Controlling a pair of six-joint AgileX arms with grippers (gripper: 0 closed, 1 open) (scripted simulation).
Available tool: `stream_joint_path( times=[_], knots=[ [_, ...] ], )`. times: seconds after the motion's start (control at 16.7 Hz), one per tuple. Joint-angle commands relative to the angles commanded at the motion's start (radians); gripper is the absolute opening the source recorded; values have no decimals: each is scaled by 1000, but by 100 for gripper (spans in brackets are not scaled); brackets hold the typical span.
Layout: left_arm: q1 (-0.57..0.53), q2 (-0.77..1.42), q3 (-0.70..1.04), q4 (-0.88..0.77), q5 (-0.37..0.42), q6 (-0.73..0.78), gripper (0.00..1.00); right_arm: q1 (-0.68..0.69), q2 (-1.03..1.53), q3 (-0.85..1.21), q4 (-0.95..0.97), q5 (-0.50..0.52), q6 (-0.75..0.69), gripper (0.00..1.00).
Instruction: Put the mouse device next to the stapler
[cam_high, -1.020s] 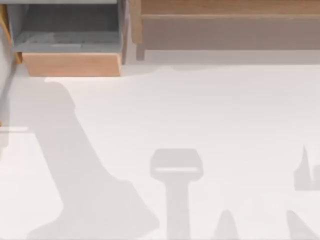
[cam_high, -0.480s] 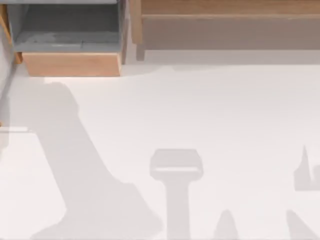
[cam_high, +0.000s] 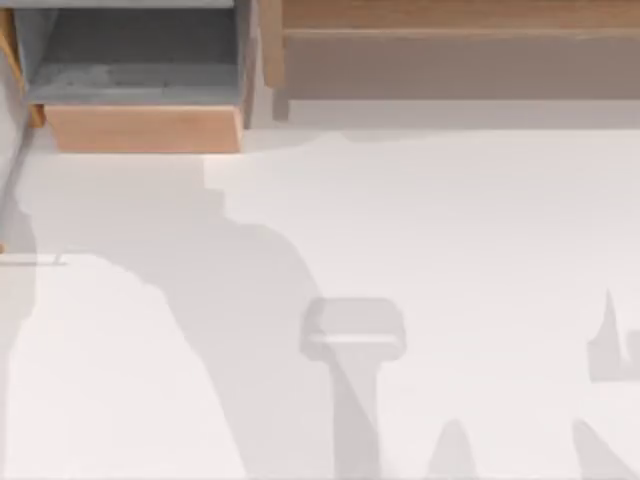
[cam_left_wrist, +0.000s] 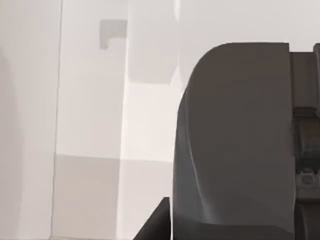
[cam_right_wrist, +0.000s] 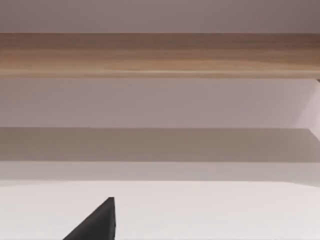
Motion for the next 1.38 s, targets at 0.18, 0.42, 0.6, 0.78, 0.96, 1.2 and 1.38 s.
stream_joint_path(
  times=[0.18,0.42,0.6,0.78,0.96,1.2,1.38],
  knots=[
    [-7,-206,-172,40,10,19,0,0,0,0,0,0,0,100],
    [-1,-485,-467,75,12,47,0,0,0,0,0,0,0,100],
    [15,-690,-716,90,8,69,0,0,0,0,0,0,0,100],
    [36,-880,-970,98,0,90,0,0,0,0,0,0,0,100],
    [59,-1048,-1212,104,-9,109,0,0,0,0,0,0,0,100],
    [87,-1224,-1487,107,-20,130,0,0,0,0,0,0,0,100],
    [102,-1312,-1636,105,-27,142,0,0,0,0,0,0,0,100]
  ],
)
